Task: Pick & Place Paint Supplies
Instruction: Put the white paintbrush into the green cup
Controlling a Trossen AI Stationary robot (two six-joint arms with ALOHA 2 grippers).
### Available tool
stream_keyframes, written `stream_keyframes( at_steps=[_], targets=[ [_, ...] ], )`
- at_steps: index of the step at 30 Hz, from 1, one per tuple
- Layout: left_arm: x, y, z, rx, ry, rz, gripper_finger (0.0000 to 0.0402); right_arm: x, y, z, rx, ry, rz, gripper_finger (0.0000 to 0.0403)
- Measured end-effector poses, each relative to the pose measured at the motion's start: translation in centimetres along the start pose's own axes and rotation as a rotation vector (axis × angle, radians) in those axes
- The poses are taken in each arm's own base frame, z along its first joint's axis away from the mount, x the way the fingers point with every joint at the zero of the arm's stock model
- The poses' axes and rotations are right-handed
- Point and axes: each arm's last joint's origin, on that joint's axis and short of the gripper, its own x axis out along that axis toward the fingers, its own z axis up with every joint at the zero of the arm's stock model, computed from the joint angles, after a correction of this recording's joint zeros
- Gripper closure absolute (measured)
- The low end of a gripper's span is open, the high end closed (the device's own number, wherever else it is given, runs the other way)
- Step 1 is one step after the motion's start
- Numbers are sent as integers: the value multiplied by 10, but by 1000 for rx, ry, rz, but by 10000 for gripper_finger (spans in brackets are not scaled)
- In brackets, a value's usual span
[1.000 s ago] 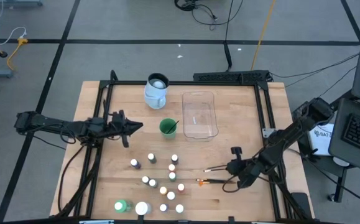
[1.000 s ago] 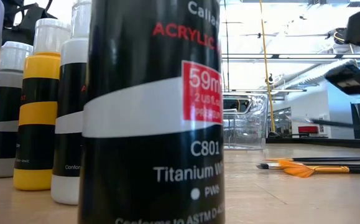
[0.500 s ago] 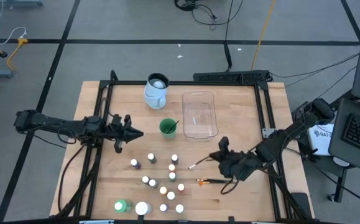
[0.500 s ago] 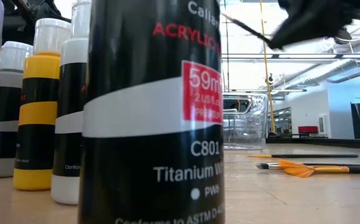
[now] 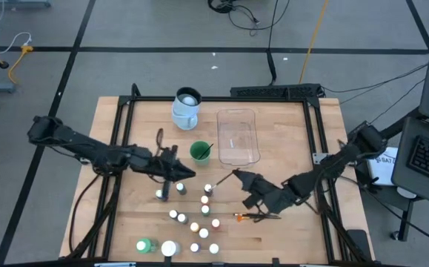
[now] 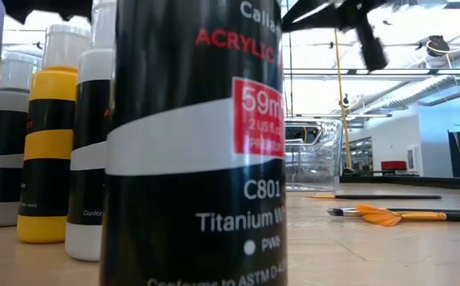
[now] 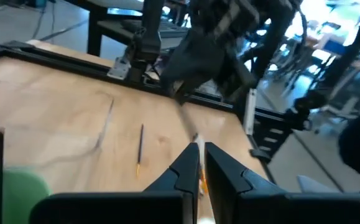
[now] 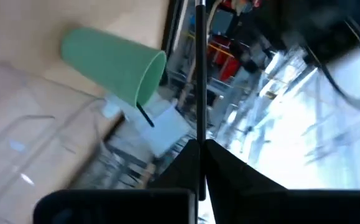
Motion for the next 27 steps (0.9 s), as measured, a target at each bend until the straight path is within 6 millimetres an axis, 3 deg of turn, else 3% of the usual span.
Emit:
stream_keyframes(
  at_steps=[3, 7, 17, 23, 27],
  targets=[
    [18, -3, 16, 5, 28, 31, 363, 8, 3, 13, -103, 17, -47, 397],
    [42, -4, 24, 6, 97, 42, 319, 13, 5, 28, -195, -25, -130, 397],
    [82, -6, 17, 34, 259, 17, 178, 25, 9, 33, -254, -22, -184, 397],
    [96, -5, 13, 46, 293, 43, 161, 28, 8, 31, -253, -55, -201, 397],
    [97, -4, 15, 55, 314, 7, 182, 28, 9, 32, -258, -62, -191, 397]
  ],
)
